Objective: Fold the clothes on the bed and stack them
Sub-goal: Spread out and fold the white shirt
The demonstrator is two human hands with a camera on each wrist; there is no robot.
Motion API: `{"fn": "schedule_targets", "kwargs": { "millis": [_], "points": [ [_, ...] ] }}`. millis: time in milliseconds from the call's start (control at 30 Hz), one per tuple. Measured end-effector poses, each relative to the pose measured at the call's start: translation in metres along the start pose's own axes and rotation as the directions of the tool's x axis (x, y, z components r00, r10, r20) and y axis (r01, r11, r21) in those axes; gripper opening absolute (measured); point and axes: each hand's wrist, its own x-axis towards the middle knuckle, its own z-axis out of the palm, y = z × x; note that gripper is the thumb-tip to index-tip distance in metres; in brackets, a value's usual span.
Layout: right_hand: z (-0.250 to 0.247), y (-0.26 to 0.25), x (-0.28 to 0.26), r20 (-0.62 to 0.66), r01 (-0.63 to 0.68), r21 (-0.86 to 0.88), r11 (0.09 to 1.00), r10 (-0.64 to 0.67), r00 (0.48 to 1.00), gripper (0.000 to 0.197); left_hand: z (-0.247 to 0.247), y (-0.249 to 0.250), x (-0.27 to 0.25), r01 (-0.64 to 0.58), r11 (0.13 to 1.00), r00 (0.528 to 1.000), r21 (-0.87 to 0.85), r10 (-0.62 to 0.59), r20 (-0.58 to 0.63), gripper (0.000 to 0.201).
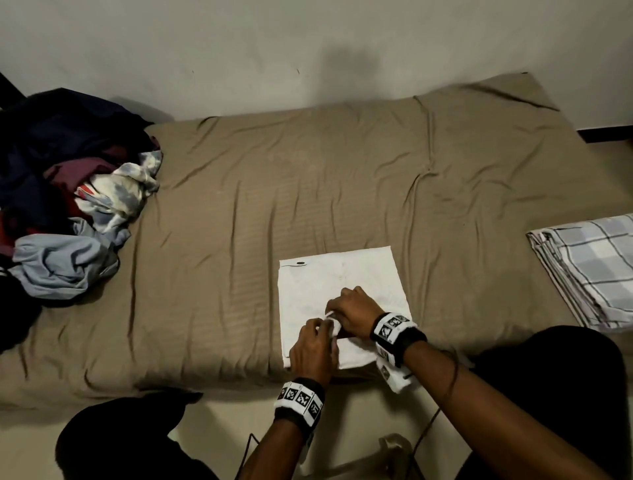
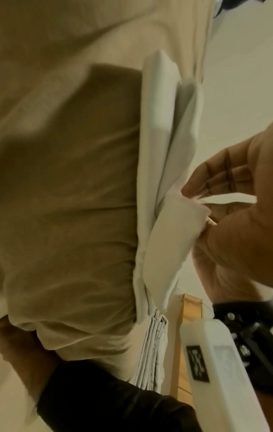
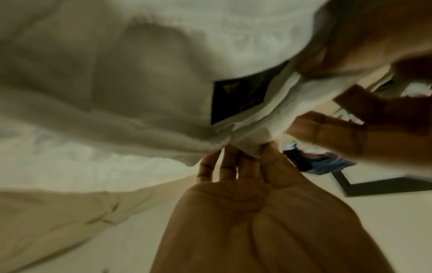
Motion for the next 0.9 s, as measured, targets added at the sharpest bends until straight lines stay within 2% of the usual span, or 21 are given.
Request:
{"fn": "schedule_targets", "kwargs": {
  "millis": [67, 133, 233, 300, 400, 467, 500, 567, 600, 667, 733, 767, 833, 900],
  "points": [
    [-0.003, 0.009, 0.004, -0.004, -0.131, 0.271, 0.954, 0.137, 0.991, 0.016, 0.0, 0.001, 0.002, 0.031, 0.999, 0.999, 0.007, -0.031, 0.014, 0.074],
    [-0.001, 0.017, 0.006, -0.032, -0.2, 0.43, 0.88, 0.237, 0.971, 0.019, 0.001, 0.002, 0.004, 0.017, 1.0, 1.0, 0.005, -0.017, 0.009, 0.082],
    [0.001, 0.019, 0.005, -0.02, -0.293, 0.567, 0.77, 0.369, 0.929, 0.027, 0.002, 0.002, 0.009, -0.019, 0.997, 0.999, 0.074, 0.016, 0.042, 0.073],
    [0.005, 0.021, 0.006, -0.024, -0.303, 0.648, 0.698, 0.417, 0.909, 0.029, 0.001, 0.001, 0.017, -0.002, 0.995, 0.998, 0.102, -0.005, 0.068, 0.068],
    [0.009, 0.027, 0.005, -0.072, -0.279, 0.662, 0.696, 0.429, 0.9, 0.034, -0.002, 0.0, 0.027, -0.013, 0.991, 0.999, 0.13, 0.008, 0.043, 0.066],
    [0.008, 0.025, -0.001, -0.204, -0.194, 0.597, 0.778, 0.381, 0.902, 0.047, -0.004, 0.0, 0.028, -0.04, 0.989, 0.999, 0.145, 0.04, 0.004, 0.066],
    [0.006, 0.022, -0.005, -0.284, -0.133, 0.516, 0.846, 0.315, 0.906, 0.05, -0.007, 0.002, 0.028, -0.052, 0.987, 0.998, 0.153, 0.055, -0.014, 0.064],
    [0.005, 0.013, -0.015, -0.342, -0.01, 0.204, 0.979, 0.08, 0.936, 0.052, -0.01, 0.004, 0.029, -0.056, 0.985, 0.998, 0.166, 0.062, -0.029, 0.055],
    [0.007, 0.009, -0.018, -0.291, 0.048, 0.011, 0.999, -0.043, 0.956, 0.053, -0.01, 0.003, 0.029, -0.051, 0.983, 0.998, 0.176, 0.058, -0.032, 0.047],
    [0.016, 0.005, -0.017, -0.097, 0.132, -0.285, 0.949, -0.166, 0.981, 0.047, -0.007, 0.001, 0.027, -0.057, 0.977, 0.997, 0.204, 0.066, -0.037, 0.033],
    [0.017, 0.005, -0.01, -0.032, 0.139, -0.418, 0.898, -0.168, 0.985, 0.03, 0.0, -0.004, 0.023, -0.082, 0.967, 0.995, 0.24, 0.093, -0.034, 0.023],
    [0.014, 0.005, -0.007, -0.031, 0.134, -0.454, 0.881, -0.167, 0.986, 0.025, 0.002, -0.007, 0.021, -0.087, 0.965, 0.994, 0.246, 0.1, -0.041, 0.028],
    [0.009, 0.006, -0.002, -0.026, 0.15, -0.517, 0.843, -0.191, 0.981, 0.029, 0.002, -0.009, 0.021, -0.077, 0.972, 0.996, 0.221, 0.086, -0.032, 0.047],
    [0.009, 0.007, -0.001, -0.054, 0.141, -0.55, 0.823, -0.204, 0.978, 0.03, -0.002, -0.009, 0.021, -0.059, 0.972, 0.997, 0.227, 0.067, -0.03, 0.053]
  ]
}}
